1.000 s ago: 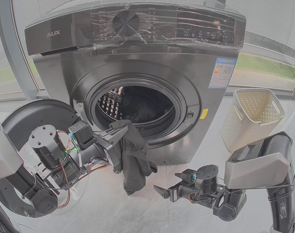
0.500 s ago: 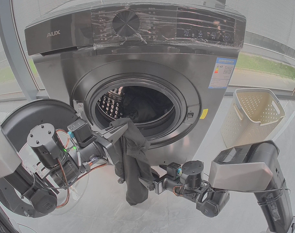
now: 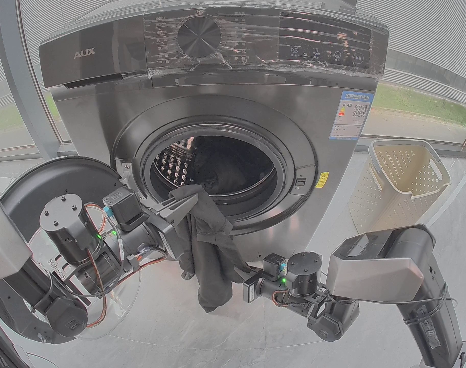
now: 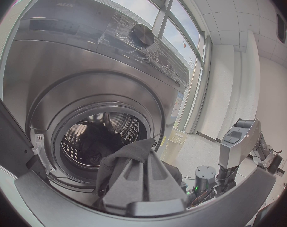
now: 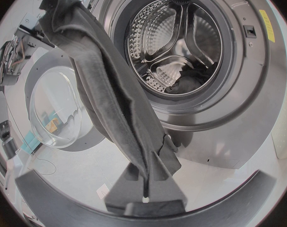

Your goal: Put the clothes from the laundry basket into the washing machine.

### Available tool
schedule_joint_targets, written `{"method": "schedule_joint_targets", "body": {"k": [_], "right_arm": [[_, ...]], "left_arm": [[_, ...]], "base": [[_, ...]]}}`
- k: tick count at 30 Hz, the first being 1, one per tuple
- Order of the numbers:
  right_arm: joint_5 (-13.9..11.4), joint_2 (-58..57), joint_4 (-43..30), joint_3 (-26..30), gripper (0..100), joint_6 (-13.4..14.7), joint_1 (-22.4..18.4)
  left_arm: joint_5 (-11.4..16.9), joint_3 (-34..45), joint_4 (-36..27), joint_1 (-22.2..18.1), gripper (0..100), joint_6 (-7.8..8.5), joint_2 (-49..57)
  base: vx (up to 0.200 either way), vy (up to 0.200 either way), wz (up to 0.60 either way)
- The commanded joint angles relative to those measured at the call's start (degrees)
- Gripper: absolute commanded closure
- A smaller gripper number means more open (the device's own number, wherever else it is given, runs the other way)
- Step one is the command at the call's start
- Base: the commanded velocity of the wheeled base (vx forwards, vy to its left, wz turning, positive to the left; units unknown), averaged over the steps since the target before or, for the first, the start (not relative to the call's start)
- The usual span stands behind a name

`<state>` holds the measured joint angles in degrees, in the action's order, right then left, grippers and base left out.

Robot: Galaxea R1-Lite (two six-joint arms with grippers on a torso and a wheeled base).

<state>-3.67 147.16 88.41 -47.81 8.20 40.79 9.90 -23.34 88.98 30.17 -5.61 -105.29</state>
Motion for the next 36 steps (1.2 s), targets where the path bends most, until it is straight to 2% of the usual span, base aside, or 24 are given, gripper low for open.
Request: {"method": "schedule_joint_targets", "body": {"k": [1,7,13,24,30,36], "right_arm": [[-0.02,-4.52,0.36,2.46,100,0.23,-0.18],[0.07,-14.27,0.36,9.67,100,0.50,0.08],[0.51,-22.45,0.36,15.29,100,0.76,-2.29],[-0.55,-33.87,0.36,24.52,100,0.85,-6.16],[-0.20,-35.19,0.45,24.08,100,0.67,-6.34],[1.91,-35.10,0.45,21.62,100,1.02,-6.16]], "left_arm": [[0.03,0.32,0.23,-0.90,100,0.07,-0.27],[0.21,0.49,0.23,-3.45,100,0.07,-0.27],[0.12,0.49,0.23,-4.95,100,0.33,-0.27],[0.12,1.46,0.23,-7.23,100,0.69,0.26],[0.21,1.99,0.23,-7.94,100,0.86,0.17],[0.21,3.39,0.23,-8.29,100,0.95,1.58]], "base": [[0.000,0.000,0.00],[0.000,0.000,0.00],[0.000,0.000,0.00],[0.000,0.000,0.00],[0.000,0.000,0.00],[0.000,0.000,0.00]]}}
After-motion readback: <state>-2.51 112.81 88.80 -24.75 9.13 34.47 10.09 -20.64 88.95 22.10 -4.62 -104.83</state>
